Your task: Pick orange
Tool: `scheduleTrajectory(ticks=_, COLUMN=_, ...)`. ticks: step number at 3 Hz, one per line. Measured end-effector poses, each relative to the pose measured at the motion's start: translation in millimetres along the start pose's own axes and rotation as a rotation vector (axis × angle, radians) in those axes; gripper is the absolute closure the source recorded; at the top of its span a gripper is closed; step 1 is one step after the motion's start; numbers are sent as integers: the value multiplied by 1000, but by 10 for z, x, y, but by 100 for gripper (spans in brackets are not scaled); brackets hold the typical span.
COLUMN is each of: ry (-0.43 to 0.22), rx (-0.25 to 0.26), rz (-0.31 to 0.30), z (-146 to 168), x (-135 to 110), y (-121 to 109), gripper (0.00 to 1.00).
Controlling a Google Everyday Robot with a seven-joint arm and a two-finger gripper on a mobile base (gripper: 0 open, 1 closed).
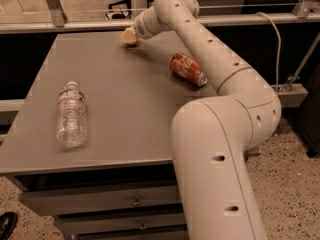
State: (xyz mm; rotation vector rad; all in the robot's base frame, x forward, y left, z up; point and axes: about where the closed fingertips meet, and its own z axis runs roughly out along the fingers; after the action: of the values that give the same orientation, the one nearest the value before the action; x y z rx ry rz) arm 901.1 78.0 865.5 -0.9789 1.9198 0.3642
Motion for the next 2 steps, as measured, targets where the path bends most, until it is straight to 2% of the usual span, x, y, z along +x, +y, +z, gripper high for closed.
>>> scheduleTrajectory(ticks=1, ry=-13, rx=-6, rz=-5, z=-51, x=-24, y=27, gripper=79)
scheduleTrajectory(ticks=2, ry=-88, rx=-69, rz=-3, z=-339, x=-130, y=102, gripper=99)
